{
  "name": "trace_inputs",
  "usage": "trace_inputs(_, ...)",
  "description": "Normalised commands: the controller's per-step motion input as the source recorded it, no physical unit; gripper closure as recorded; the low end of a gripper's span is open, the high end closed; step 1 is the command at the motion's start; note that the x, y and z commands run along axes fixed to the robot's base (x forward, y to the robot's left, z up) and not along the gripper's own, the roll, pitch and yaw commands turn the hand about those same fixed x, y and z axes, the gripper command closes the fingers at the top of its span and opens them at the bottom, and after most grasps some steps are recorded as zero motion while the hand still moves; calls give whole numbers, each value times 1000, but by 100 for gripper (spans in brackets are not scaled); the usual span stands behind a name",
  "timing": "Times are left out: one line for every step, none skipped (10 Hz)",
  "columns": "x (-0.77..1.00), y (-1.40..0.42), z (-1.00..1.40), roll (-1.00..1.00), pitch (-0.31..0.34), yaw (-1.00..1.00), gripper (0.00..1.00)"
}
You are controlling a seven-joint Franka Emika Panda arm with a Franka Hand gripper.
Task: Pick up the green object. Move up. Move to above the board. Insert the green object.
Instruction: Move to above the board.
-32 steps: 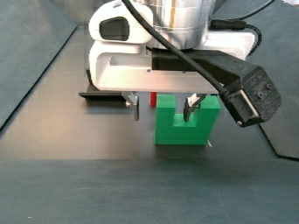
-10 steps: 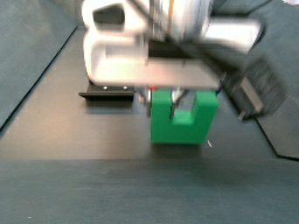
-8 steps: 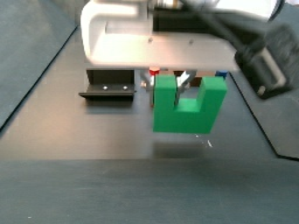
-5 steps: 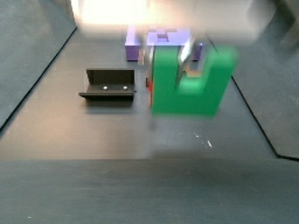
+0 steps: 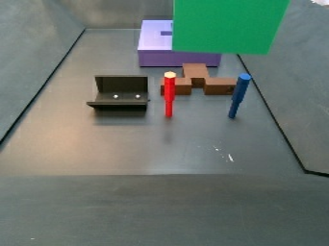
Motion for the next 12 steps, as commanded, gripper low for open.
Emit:
trace_inputs(-68, -1400, 133, 90, 370, 95, 100)
trace_inputs(-69, -1400, 128, 109, 349, 98, 100)
trace_inputs(-76, -1400, 131, 157, 234, 73, 100)
trace_inputs(-79, -1400, 128, 61, 88, 30, 100)
trace_inputs(-81, -1400, 130, 49, 51, 28, 100)
trace_inputs(-83, -1400, 135, 55, 27, 11, 100)
trace_inputs(-83, -1400, 133, 48, 25, 14, 100)
trace_inputs(-83, -1400, 137, 32, 23, 10, 100)
trace_inputs(-81, -1400, 140, 20, 22, 6, 100)
trace_inputs(-82, -1400, 147, 8, 21, 12, 100)
trace_inputs(-71, -1400, 161, -7, 32, 11, 100)
trace_inputs(-57, -1400, 172, -1, 53, 7, 100)
